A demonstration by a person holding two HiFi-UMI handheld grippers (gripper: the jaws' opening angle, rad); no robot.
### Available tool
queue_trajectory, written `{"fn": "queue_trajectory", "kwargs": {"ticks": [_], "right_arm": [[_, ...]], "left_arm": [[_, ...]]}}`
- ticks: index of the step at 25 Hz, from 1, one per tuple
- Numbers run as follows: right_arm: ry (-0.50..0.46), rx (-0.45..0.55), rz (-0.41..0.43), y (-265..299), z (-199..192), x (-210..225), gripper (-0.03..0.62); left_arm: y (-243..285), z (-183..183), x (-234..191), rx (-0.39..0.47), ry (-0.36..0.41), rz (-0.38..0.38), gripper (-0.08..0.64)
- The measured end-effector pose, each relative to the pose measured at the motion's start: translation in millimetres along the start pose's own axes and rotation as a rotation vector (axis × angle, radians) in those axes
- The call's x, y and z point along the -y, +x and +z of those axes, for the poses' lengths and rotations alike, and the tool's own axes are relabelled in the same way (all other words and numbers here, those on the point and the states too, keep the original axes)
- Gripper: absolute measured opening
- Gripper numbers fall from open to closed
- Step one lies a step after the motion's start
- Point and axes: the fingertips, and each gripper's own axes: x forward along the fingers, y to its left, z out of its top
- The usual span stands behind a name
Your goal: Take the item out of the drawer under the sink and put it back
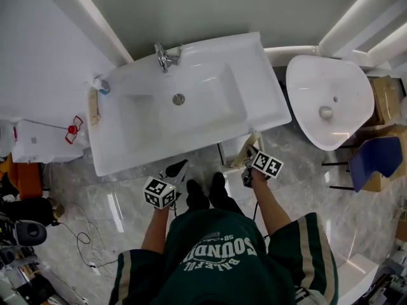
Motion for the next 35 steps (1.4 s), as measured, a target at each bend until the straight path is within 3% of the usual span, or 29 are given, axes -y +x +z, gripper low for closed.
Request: {"fn": "queue_trajectory", "kwargs": {"ticks": [7, 16, 19, 25, 35], "right_arm": [[-0.203, 0.093, 0.140, -25.5, 46.0, -90.9, 0.024], [-0.594, 0.284, 0.378, -72.3, 110.6, -242.1, 0.023], [-0.681, 0.354, 0.441, -96.6, 123.8, -278.3, 0.023], [-0.767, 0.434, 0.470, -120.4, 129.5, -303.8, 0.023], [-0.789, 0.435, 0.447, -125.0, 122.0, -293.8, 0.023]], "left_arm": [[-21.4, 40.4, -23.7, 0.089, 0.024, 0.058, 0.049], [-46.6, 115.7, -52.0, 0.220, 0.108, 0.119, 0.049], [-57.6, 143.3, -52.2, 0.271, 0.142, 0.129, 0.049], [-69.3, 167.1, -48.1, 0.317, 0.179, 0.131, 0.049], [-59.5, 157.0, -37.5, 0.291, 0.169, 0.099, 0.049]]}}
